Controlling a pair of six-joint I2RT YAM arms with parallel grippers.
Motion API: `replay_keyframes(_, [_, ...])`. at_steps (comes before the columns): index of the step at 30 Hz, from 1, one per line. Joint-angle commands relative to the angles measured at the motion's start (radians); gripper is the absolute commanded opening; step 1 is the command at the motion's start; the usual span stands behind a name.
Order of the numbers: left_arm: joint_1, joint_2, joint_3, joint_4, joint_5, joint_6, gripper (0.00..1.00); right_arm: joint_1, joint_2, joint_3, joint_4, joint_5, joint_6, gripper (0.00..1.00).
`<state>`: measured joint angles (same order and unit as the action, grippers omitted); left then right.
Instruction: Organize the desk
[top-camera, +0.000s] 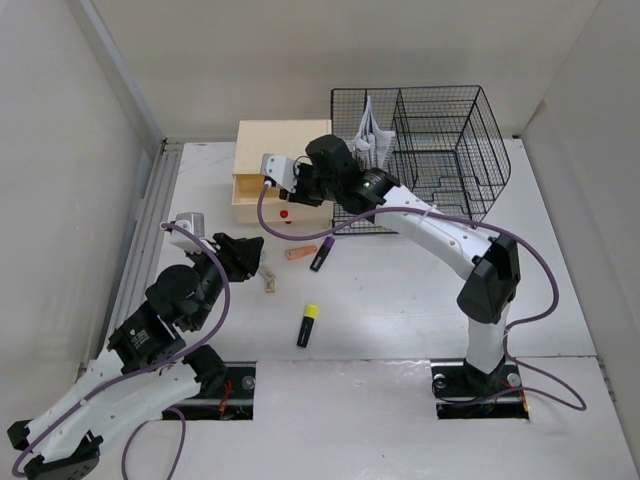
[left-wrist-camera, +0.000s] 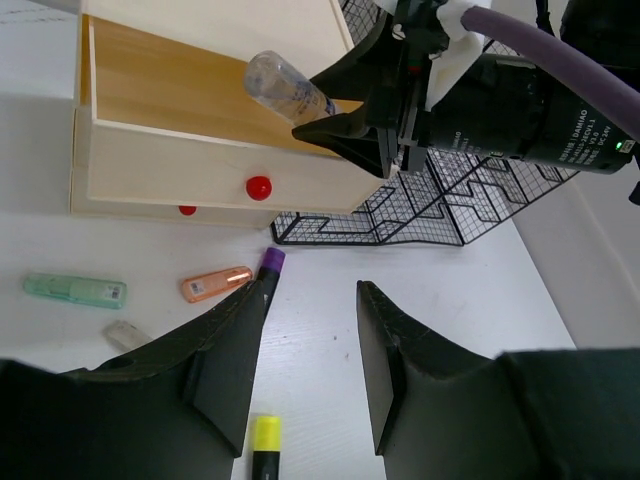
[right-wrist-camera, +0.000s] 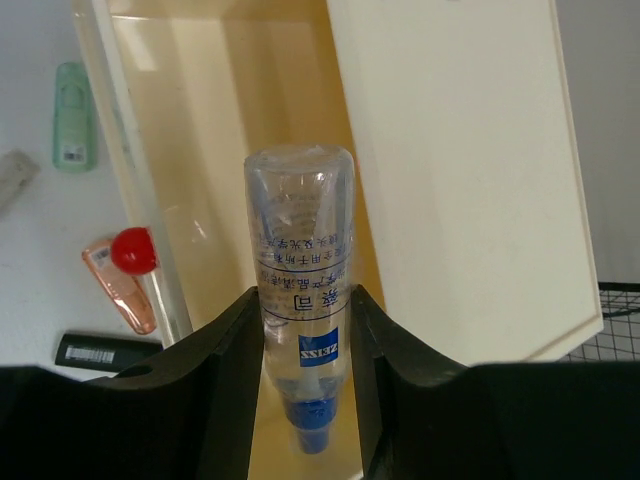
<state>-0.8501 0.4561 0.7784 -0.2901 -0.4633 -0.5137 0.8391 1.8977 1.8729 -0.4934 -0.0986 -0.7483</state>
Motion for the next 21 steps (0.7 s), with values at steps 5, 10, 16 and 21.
replay_keyframes(5, [-0.003, 0.0, -0.002, 0.023, 0.006, -0.003, 0.39, 0.009, -0.002, 0.089, 0.02, 0.057, -0.016, 0.2])
replay_keyframes(10, [-0.003, 0.009, -0.002, 0.023, 0.006, 0.006, 0.39, 0.009, -0.014, 0.065, 0.042, 0.039, -0.007, 0.5])
replay_keyframes(16, [-0.003, 0.009, -0.002, 0.023, 0.006, 0.006, 0.39, 0.009, -0.034, 0.078, 0.044, 0.019, 0.029, 0.51])
replay_keyframes(21, [-0.003, 0.009, -0.002, 0.023, -0.003, 0.006, 0.39, 0.009, -0.071, 0.066, 0.035, -0.084, 0.089, 0.0])
